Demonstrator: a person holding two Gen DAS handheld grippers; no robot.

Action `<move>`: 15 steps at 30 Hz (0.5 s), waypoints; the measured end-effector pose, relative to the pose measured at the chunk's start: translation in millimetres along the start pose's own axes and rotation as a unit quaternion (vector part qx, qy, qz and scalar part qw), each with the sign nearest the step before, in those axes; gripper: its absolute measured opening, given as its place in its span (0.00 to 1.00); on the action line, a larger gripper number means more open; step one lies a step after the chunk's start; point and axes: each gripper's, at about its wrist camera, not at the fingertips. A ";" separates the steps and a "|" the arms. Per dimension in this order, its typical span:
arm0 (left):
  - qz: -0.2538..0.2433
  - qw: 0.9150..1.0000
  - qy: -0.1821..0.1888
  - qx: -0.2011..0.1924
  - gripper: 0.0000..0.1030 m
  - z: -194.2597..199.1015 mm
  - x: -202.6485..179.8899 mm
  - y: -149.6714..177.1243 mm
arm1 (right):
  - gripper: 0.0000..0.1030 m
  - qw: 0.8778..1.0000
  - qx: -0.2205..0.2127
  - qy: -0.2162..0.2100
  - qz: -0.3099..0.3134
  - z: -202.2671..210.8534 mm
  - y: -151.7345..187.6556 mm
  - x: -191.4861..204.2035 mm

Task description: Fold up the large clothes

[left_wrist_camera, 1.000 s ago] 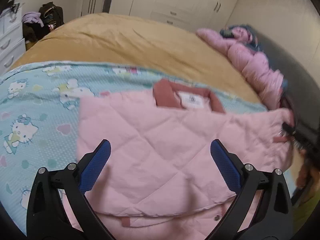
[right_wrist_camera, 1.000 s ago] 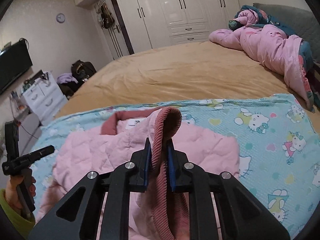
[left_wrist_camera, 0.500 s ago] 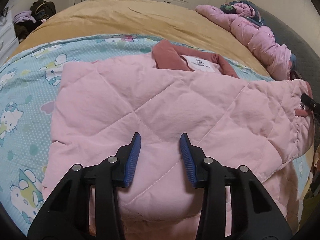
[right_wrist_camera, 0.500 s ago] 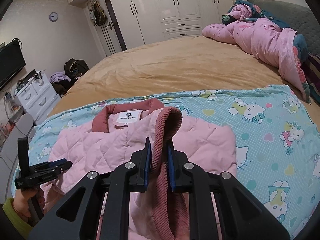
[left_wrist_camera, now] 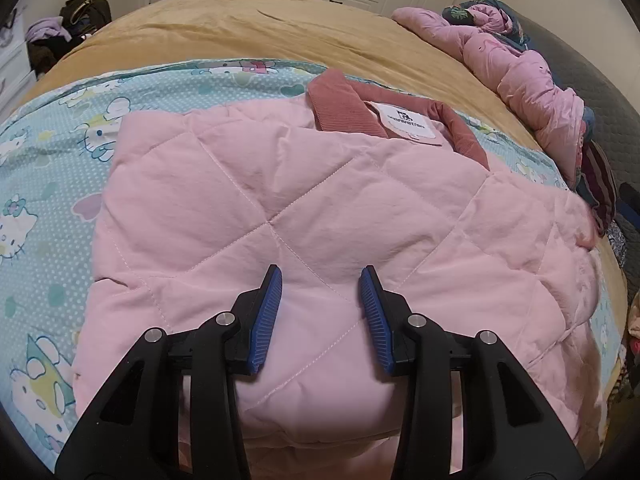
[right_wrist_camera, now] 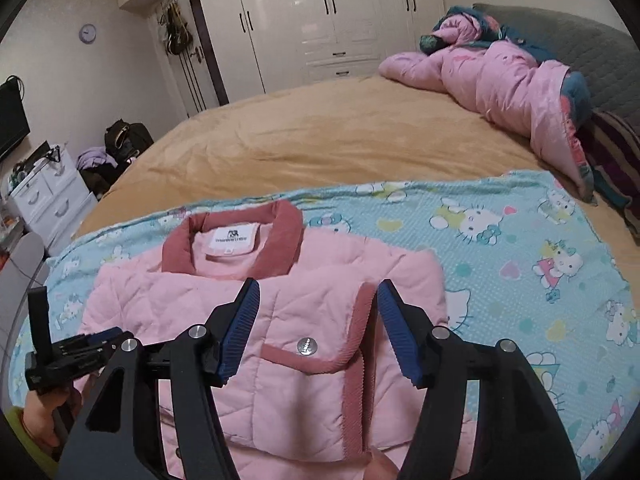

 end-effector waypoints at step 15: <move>-0.010 1.000 0.001 -0.003 0.32 -1.3 -1.3 1.4 | 0.67 0.994 0.089 -0.030 0.050 -61.3 19.3 65.6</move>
Point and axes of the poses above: each gripper's, at about its wrist camera, not at the fingertips, and z roughly against the way its jaws point, x to its left, y to its underside, and after that the axes turned 11 degrees about -y, right-handed
